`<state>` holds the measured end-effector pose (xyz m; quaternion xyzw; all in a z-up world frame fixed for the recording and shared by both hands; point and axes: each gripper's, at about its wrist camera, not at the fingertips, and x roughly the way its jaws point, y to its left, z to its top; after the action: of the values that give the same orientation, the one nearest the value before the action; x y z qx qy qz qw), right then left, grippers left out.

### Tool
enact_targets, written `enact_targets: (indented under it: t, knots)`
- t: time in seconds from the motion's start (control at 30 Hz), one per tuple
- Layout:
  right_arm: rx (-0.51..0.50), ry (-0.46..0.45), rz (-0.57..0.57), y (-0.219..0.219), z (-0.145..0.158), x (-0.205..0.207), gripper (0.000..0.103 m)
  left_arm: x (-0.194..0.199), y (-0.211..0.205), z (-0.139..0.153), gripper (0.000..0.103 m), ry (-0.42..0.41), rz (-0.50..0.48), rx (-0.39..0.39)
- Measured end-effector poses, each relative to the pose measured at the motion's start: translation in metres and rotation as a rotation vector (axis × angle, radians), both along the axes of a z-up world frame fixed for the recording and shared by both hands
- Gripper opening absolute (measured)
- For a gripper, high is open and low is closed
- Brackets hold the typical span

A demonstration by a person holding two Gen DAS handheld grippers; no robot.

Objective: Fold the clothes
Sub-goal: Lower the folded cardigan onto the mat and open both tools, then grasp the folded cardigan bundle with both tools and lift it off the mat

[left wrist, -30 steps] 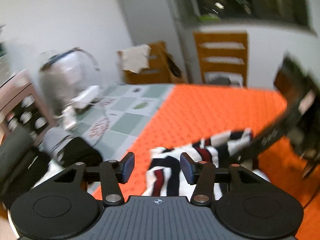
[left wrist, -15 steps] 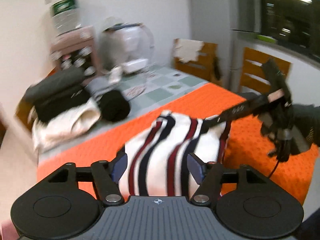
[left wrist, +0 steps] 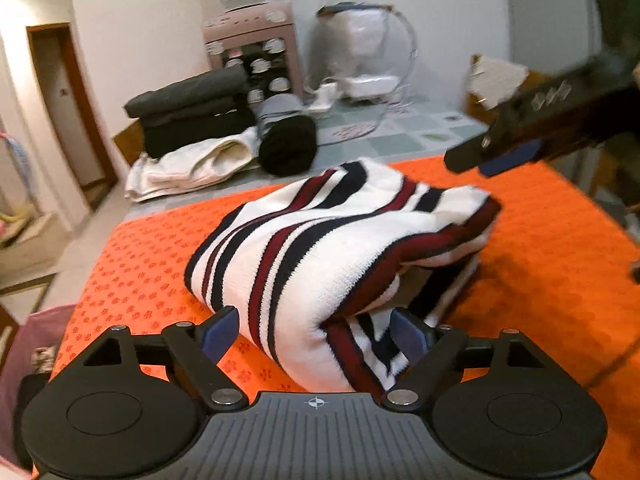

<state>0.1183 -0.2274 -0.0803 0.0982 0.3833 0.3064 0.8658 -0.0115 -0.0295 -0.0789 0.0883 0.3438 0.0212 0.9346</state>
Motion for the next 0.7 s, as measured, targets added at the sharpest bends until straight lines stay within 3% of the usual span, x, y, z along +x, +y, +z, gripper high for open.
enact_targets:
  t: [0.2, 0.3, 0.37, 0.43, 0.6, 0.7]
  knots:
    - [0.0, -0.03, 0.137, 0.025, 0.006, 0.003, 0.057, 0.011, -0.011, -0.02, 0.083, 0.037, 0.099, 0.094]
    - [-0.02, -0.033, 0.208, 0.041, -0.002, 0.006, 0.056, 0.006, -0.015, -0.024, 0.072, 0.038, 0.094, 0.129]
    - [-0.053, -0.016, 0.243, 0.05, -0.014, 0.009, 0.048, 0.002, -0.02, -0.026, 0.058, 0.038, 0.075, 0.156]
    - [-0.087, -0.007, 0.266, 0.055, -0.027, 0.009, 0.043, -0.003, -0.024, -0.029, 0.054, 0.038, 0.069, 0.186]
    - [-0.163, -0.029, 0.292, 0.057, -0.052, 0.008, 0.037, -0.013, -0.009, -0.035, 0.052, 0.043, 0.117, 0.113]
    - [-0.154, -0.03, 0.299, 0.052, -0.059, 0.01, 0.037, -0.021, 0.0, -0.03, 0.052, 0.033, 0.106, 0.025]
